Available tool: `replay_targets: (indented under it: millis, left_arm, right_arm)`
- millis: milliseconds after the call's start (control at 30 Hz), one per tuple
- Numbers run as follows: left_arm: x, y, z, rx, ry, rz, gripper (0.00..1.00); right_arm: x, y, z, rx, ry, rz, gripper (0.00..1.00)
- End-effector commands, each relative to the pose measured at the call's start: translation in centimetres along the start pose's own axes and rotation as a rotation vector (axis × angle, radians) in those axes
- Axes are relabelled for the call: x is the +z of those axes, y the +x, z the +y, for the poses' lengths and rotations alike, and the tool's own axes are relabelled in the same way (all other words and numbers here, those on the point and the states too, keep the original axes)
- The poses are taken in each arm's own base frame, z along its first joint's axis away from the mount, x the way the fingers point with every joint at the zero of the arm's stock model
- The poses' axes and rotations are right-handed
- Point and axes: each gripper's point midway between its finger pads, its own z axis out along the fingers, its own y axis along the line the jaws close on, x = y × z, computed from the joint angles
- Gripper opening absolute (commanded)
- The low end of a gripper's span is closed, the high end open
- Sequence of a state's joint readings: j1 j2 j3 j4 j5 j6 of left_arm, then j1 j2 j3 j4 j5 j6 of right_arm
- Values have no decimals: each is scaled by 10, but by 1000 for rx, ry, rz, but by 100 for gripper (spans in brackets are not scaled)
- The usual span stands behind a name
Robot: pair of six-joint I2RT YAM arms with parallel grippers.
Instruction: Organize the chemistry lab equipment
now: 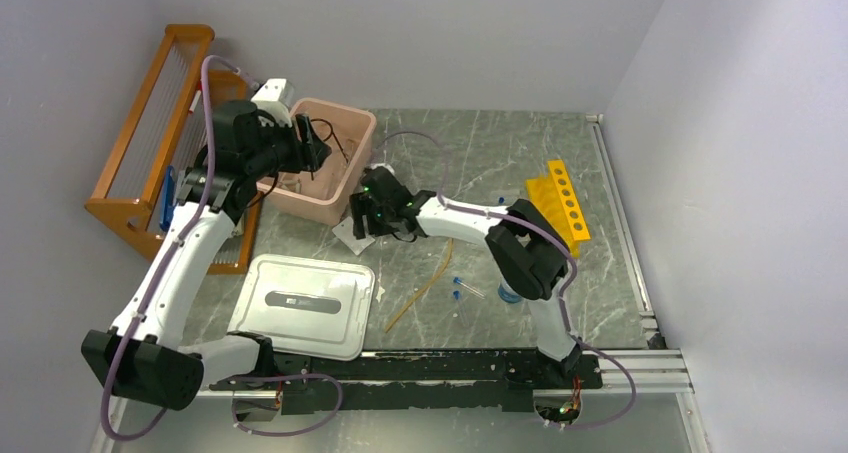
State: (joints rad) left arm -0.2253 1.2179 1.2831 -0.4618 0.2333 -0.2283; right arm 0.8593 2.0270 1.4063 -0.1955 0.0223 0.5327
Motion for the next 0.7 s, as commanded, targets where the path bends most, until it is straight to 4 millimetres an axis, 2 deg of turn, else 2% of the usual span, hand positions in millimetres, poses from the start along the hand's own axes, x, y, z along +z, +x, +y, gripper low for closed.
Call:
replay_targets:
  millis: [0, 133, 300, 467, 667]
  left_arm:
    - [-13, -14, 7, -36, -70, -96, 61]
    - [-23, -30, 24, 16, -180, -132, 61]
    - [-32, -50, 36, 67, -270, -162, 61]
    - [-28, -49, 30, 70, -238, -159, 62]
    - [-25, -46, 29, 63, -230, -151, 62]
  right_arm:
    - [13, 3, 10, -119, 66, 2, 74]
    - [29, 18, 13, -187, 141, 59, 70]
    - [36, 29, -3, -212, 236, 86, 64]
    - [32, 34, -24, -211, 332, 89, 48]
    - [15, 36, -38, -177, 362, 56, 31]
